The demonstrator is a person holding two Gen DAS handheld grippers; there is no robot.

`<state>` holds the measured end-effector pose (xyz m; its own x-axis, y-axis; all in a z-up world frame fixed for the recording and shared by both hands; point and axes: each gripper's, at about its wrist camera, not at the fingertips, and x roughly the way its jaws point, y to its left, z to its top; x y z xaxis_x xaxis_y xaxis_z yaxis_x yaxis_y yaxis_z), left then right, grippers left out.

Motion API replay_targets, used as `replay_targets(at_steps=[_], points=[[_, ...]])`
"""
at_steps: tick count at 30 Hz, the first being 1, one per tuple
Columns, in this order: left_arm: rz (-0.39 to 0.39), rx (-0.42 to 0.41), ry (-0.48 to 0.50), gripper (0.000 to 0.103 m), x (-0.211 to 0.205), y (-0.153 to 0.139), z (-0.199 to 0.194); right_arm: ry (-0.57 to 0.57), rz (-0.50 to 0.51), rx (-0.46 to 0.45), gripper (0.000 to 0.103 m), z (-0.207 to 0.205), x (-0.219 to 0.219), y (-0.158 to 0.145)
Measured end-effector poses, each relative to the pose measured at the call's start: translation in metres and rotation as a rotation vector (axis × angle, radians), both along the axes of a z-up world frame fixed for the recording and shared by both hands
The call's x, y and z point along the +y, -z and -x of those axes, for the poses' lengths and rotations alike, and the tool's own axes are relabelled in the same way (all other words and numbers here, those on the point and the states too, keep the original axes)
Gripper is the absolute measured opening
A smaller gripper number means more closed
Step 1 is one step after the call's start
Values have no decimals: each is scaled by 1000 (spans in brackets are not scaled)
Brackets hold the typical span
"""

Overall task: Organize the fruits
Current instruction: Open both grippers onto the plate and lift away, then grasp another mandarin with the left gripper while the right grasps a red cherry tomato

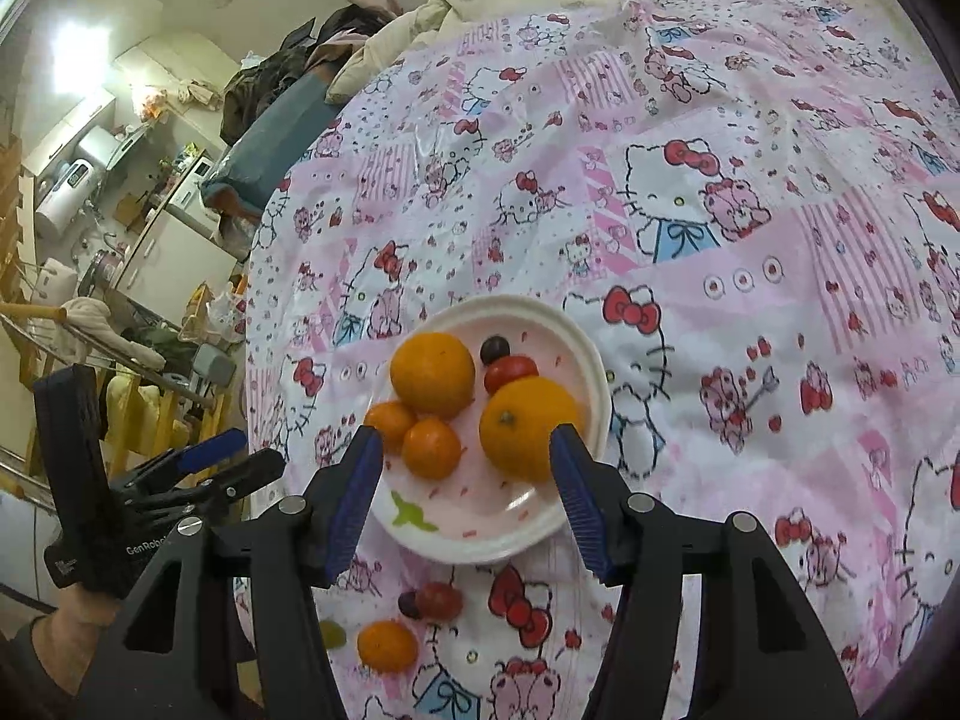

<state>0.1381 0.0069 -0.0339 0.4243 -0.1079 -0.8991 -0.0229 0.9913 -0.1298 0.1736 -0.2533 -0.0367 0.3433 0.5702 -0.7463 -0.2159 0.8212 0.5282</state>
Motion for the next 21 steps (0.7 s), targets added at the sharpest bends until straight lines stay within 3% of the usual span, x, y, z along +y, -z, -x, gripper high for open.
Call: replay_targets(at_steps=[7,11,16,21], points=[[-25,96,71,78,-17,20,32,33,-17,45,62,21,-6,7],[-32,198,178,78,-41,42,48,47,-13,87,62,31,-7,18],[-107,286,324,78,-74,70,61,58,6,106,62,35,-9,26],[-147,325,379,71,-96,89,64,68,1,118,62,34,-10,29]])
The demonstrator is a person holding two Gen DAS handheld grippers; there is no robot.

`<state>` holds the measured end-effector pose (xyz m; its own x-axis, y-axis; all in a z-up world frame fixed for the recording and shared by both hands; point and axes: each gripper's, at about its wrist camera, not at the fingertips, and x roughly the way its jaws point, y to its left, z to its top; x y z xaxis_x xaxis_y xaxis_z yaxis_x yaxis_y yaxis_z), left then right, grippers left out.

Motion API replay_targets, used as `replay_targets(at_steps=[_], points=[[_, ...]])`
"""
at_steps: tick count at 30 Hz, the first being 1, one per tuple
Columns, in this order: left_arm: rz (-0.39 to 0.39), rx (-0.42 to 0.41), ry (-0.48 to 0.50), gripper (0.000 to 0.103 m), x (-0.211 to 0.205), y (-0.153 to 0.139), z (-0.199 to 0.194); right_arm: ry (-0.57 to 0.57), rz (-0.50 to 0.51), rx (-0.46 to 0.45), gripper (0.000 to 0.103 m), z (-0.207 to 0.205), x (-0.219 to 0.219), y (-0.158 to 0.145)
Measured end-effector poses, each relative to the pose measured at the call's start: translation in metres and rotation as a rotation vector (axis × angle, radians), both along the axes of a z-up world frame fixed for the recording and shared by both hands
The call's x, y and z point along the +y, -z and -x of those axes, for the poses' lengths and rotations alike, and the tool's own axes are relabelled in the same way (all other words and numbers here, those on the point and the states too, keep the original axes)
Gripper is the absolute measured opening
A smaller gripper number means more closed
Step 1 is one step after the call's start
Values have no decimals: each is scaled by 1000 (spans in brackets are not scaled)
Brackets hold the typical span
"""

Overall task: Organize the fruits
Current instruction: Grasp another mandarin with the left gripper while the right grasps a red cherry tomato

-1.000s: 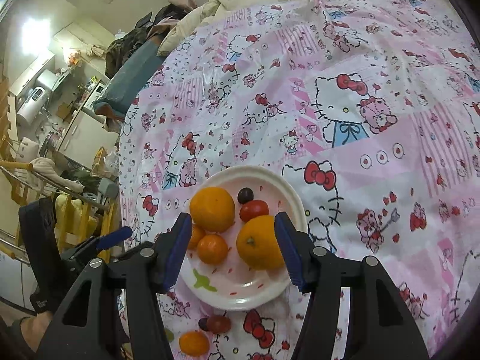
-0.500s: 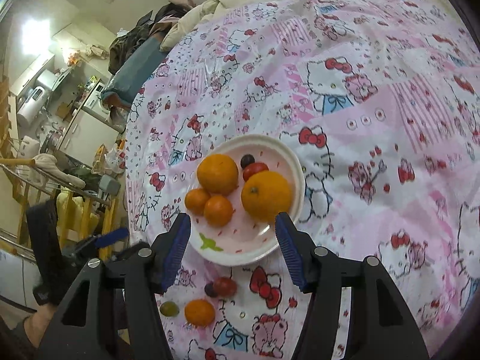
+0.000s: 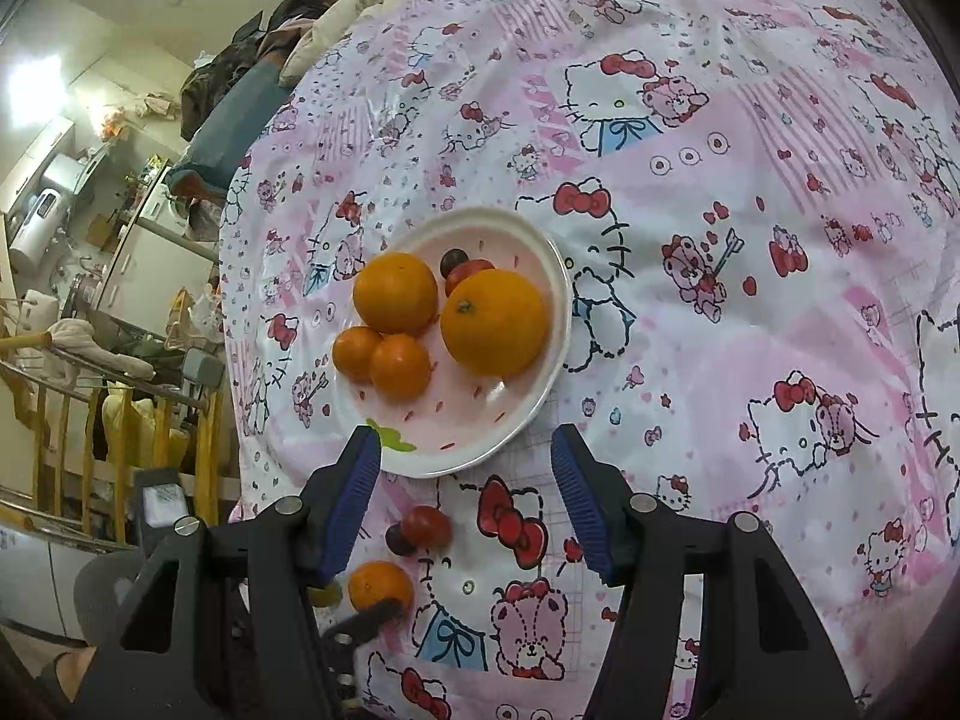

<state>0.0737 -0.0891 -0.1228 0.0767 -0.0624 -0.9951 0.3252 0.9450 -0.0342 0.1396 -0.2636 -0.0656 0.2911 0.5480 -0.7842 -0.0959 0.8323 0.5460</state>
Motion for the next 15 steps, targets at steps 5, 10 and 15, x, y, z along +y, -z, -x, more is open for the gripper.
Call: replay_targets(at_steps=[5,10,15], points=[[-17,23,36,53,-11,10,4,-14,-2,2,62,0,3,1],[9,35,41,40,-18,10,4,-35,10,6,62,-1,10,2],[69,50,-26,39,-1,0,1,-48,16,22,62,-2,15,7]])
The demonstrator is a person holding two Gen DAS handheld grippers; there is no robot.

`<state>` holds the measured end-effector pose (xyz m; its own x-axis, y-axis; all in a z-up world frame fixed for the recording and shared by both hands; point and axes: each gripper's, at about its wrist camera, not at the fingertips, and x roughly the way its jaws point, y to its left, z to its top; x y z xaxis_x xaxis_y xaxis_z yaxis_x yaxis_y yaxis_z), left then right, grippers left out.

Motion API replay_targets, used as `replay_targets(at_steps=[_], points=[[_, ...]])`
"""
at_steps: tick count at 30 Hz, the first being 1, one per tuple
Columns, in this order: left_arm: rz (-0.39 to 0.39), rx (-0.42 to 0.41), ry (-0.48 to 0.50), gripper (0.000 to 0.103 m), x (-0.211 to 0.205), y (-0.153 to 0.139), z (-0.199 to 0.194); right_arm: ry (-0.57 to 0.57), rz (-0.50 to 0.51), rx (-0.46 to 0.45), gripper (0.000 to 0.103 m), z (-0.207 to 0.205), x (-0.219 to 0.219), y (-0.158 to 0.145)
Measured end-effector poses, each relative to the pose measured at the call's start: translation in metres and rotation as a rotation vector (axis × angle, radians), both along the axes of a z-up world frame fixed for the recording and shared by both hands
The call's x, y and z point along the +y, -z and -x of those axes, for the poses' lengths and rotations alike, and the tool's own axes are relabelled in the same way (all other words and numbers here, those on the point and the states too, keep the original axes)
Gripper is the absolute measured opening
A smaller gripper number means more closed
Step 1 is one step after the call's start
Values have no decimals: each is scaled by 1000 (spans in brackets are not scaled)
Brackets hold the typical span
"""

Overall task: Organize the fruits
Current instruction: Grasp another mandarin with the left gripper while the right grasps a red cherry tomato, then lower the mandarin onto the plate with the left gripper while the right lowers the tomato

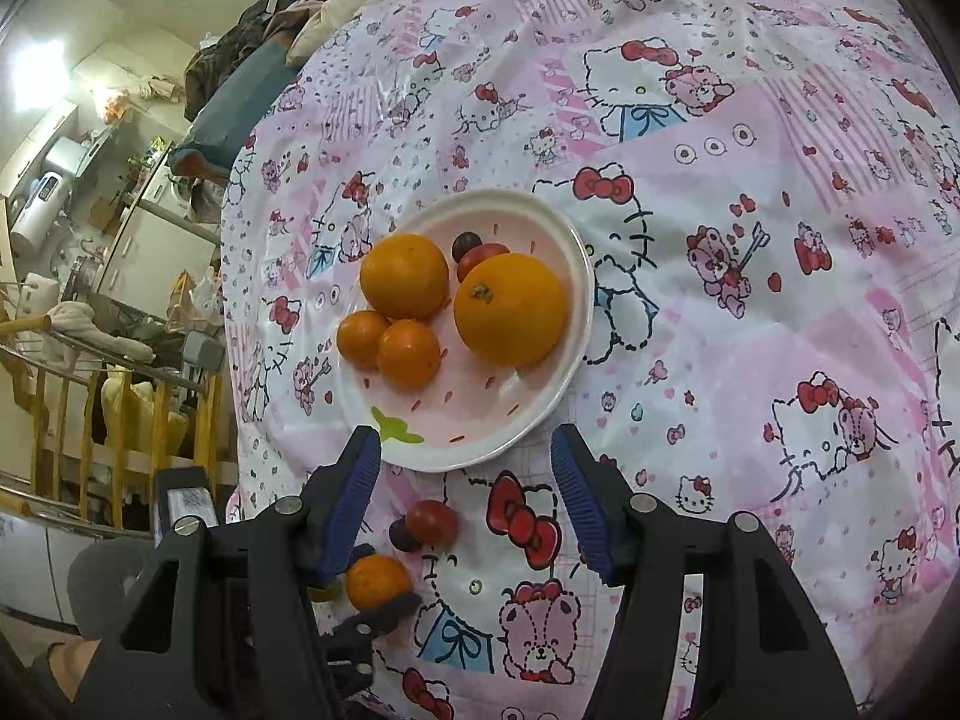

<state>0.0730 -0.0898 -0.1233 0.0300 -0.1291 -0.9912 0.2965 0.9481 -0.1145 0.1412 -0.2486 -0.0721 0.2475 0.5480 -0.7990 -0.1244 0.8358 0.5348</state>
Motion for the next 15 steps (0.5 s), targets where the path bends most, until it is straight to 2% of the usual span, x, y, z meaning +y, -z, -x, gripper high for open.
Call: replay_targets(at_steps=[4,9,12,15], points=[[46,-65,-83,39,19,-26,-5,-25,-7,39,62,1,6,10],[78,-158,-293,39,58,-51,-17,-91,-43,123,61,3,25,32],[89,-209,-351,39,74,-63,-25,-138,-57,169,58,6,43,46],[102,-243,-410,39,91,-71,-27,-178,-24,202,52,9,59,61]])
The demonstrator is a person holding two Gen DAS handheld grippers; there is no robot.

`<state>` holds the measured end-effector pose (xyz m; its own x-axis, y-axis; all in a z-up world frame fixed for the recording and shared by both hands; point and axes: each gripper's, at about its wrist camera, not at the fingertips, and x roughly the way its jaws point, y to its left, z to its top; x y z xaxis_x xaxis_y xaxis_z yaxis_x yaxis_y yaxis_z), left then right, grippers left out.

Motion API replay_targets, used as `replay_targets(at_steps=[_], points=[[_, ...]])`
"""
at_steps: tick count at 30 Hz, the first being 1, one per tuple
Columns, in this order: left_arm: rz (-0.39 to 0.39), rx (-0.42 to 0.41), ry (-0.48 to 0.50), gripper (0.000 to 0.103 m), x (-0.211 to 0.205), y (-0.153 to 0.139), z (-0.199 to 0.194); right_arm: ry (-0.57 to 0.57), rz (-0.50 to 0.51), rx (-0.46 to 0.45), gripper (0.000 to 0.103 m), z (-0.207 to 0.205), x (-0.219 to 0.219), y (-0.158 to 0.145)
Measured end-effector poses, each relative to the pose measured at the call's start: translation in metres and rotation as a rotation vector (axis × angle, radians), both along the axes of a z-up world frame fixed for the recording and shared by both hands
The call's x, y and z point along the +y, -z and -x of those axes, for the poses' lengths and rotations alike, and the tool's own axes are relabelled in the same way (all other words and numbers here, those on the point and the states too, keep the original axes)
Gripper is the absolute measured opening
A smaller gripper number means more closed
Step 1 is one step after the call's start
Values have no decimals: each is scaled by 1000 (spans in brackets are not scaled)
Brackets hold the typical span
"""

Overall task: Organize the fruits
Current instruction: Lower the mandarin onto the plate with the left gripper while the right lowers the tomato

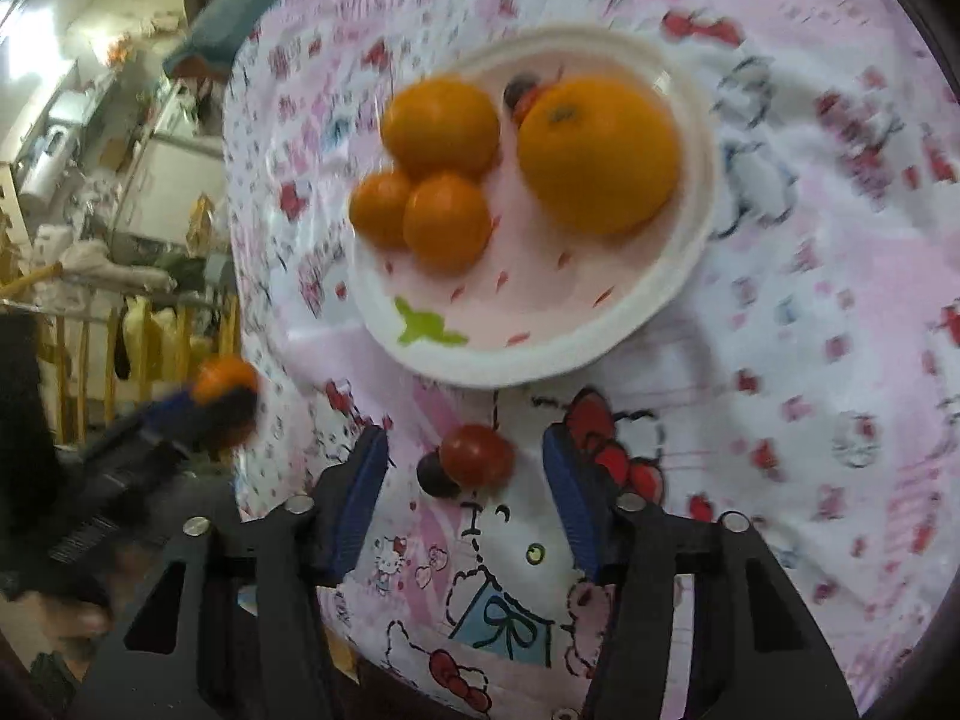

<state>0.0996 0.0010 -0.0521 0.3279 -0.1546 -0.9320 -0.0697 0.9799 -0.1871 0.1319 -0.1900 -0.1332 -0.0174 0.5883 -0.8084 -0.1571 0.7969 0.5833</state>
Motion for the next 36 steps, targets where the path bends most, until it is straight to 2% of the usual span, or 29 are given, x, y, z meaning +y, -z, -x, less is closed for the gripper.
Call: replay_targets(at_steps=[6,9,24,36], points=[[43,-9,-66,39,19,-6,-9,-22,49,8,48,5,16,19],[57,-1,-67,39,15,-3,-11,-31,62,-1,34,6,16,20],[33,0,-82,39,19,2,-13,-32,43,-36,33,6,10,5],[-14,-15,-85,39,17,8,-14,-1,-30,-108,33,7,-5,-33]])
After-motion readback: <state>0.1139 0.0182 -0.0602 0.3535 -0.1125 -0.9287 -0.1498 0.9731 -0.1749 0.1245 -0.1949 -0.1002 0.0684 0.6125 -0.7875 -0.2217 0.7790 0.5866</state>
